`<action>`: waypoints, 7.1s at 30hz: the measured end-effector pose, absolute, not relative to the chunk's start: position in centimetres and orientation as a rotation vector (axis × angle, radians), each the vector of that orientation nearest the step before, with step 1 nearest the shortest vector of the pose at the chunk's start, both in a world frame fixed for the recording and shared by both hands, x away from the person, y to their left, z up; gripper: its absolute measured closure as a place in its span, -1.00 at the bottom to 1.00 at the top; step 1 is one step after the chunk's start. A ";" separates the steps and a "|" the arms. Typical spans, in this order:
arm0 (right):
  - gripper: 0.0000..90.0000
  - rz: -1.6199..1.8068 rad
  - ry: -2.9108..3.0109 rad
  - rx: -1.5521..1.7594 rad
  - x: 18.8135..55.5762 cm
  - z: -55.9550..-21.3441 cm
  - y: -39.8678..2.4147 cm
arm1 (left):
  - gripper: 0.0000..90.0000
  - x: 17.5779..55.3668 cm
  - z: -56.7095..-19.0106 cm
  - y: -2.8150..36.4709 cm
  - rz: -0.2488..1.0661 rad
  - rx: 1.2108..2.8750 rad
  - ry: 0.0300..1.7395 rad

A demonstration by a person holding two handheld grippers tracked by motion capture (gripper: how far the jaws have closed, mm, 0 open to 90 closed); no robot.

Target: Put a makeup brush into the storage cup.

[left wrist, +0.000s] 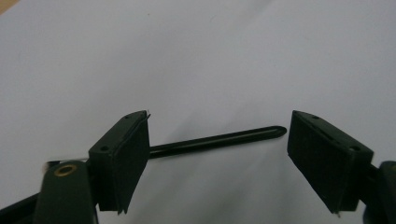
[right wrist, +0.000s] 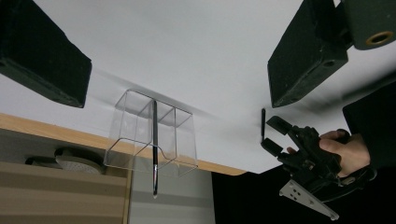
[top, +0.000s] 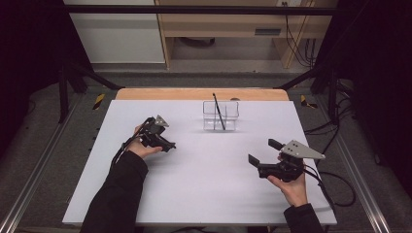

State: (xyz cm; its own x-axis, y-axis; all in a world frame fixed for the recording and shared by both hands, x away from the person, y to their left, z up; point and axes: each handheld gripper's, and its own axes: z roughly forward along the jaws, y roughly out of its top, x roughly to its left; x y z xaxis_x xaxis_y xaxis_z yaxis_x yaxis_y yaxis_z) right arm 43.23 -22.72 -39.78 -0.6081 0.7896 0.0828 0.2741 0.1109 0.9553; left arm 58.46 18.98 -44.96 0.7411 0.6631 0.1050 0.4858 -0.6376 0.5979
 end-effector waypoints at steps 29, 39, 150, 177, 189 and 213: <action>-0.84 1.517 1.939 1.022 43.2 -39.7 -22.7 | -0.25 58.9 -46.5 18.7 0.333 2.399 0.881; -0.84 1.513 1.948 1.019 43.2 -39.8 -22.6 | 0.00 58.6 -46.3 18.5 0.313 2.414 0.866; -0.84 1.512 1.971 1.018 43.2 -39.7 -22.2 | 0.40 56.1 -44.3 20.2 0.151 2.726 0.954; -0.84 1.512 1.974 1.013 43.2 -39.7 -22.1 | 0.86 56.1 -44.3 19.9 0.092 2.742 0.962; -0.84 1.510 1.973 1.014 43.2 -39.7 -22.1 | 0.87 55.9 -44.3 19.9 0.107 2.739 0.958; -0.84 1.495 1.983 1.004 43.2 -39.7 -21.6 | 0.87 52.9 -41.6 20.0 0.179 2.649 0.798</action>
State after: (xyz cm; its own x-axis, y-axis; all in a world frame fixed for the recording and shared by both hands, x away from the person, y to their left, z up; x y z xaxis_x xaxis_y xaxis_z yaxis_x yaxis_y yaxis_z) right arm 43.21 -21.60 -39.65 -0.6285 0.7750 0.0653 0.2762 0.1440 0.9502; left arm 52.89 19.99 -41.62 0.8320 0.5546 0.0151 0.5081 -0.7725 0.3809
